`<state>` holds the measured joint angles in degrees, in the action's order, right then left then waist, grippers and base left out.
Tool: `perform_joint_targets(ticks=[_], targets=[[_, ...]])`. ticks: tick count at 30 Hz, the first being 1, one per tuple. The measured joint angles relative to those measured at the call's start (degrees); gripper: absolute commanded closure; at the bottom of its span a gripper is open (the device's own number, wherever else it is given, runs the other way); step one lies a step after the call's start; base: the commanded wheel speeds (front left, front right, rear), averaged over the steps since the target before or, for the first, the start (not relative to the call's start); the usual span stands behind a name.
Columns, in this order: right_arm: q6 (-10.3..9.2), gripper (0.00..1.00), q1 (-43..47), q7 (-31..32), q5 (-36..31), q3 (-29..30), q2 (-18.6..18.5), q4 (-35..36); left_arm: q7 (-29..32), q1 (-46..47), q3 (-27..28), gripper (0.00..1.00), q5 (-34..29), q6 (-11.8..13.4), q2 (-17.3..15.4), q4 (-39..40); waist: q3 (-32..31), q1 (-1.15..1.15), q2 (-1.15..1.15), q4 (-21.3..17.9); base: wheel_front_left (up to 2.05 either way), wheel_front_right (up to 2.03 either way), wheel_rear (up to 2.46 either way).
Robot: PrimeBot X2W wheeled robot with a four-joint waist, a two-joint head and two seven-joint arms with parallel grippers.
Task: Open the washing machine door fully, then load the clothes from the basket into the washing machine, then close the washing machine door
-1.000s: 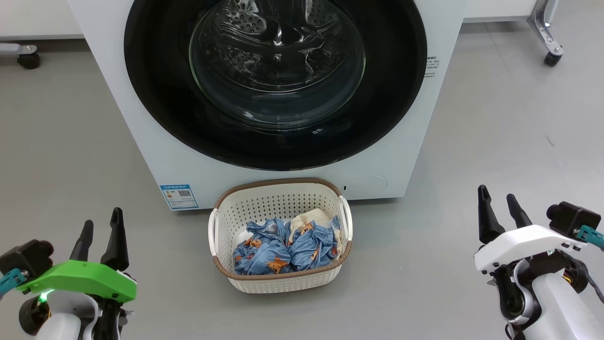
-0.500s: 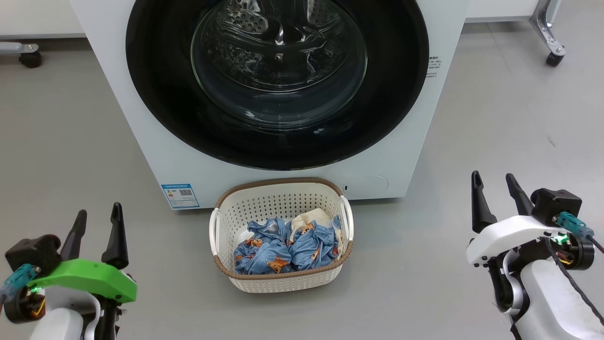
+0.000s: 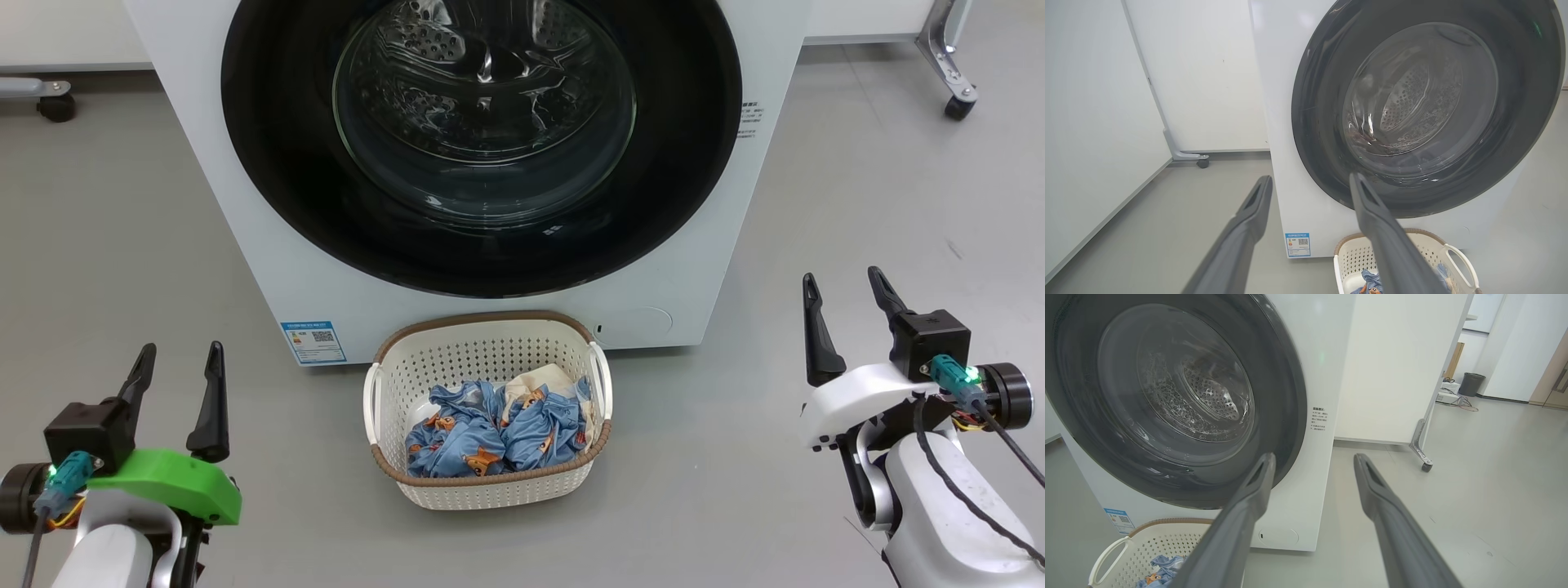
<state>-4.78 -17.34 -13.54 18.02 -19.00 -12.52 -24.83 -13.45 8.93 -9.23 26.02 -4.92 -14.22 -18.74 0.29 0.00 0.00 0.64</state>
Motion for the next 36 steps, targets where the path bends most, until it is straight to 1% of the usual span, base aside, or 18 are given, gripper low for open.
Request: perform_joint_targets(ticks=[2,5,13,15,21,23,36], targets=[[-0.4,0.0,-0.2,-0.3,-1.0,-0.3,0.0,-0.3,-0.4,0.2,-0.1,0.0,-1.4,0.0,-0.2,-0.3,-0.1,0.0,0.0,0.0,0.0,0.0,0.0],[-0.4,0.0,-0.3,-0.8,-1.6,-0.4,-0.1,-0.6,-0.8,0.4,-0.2,0.0,-3.4,0.0,-0.6,-0.7,-0.2,0.0,0.0,0.1,0.0,0.0,0.0],[-0.29,0.0,-0.3,-0.8,-1.7,-0.3,0.0,-1.0,-0.8,0.4,0.0,0.0,-3.8,-0.2,-0.7,-1.3,-0.5,0.0,0.0,0.2,0.0,0.0,0.0],[0.12,0.0,-0.3,-0.8,-1.7,-0.3,0.0,-1.2,-0.8,0.4,0.0,0.0,-3.8,-0.2,-0.7,-1.4,-0.5,0.0,0.0,0.2,0.0,0.0,0.0],[0.24,0.0,-0.3,-0.8,-1.2,0.4,0.5,-1.4,-0.8,0.4,0.6,0.0,-3.8,-0.6,-0.6,-1.6,-0.5,0.0,0.0,0.2,0.0,0.0,0.0],[0.68,0.0,-0.3,-0.8,-1.2,0.5,0.5,-1.4,-0.8,0.4,0.9,0.0,-3.8,-0.6,-0.5,-1.6,-0.5,0.0,0.0,0.2,0.0,0.0,0.0],[0.88,0.0,-0.3,-0.8,-1.3,1.6,0.6,-1.3,-0.8,0.4,1.7,0.0,-5.6,-1.1,0.0,-1.8,-0.5,0.0,0.0,0.1,0.0,0.0,0.0]])
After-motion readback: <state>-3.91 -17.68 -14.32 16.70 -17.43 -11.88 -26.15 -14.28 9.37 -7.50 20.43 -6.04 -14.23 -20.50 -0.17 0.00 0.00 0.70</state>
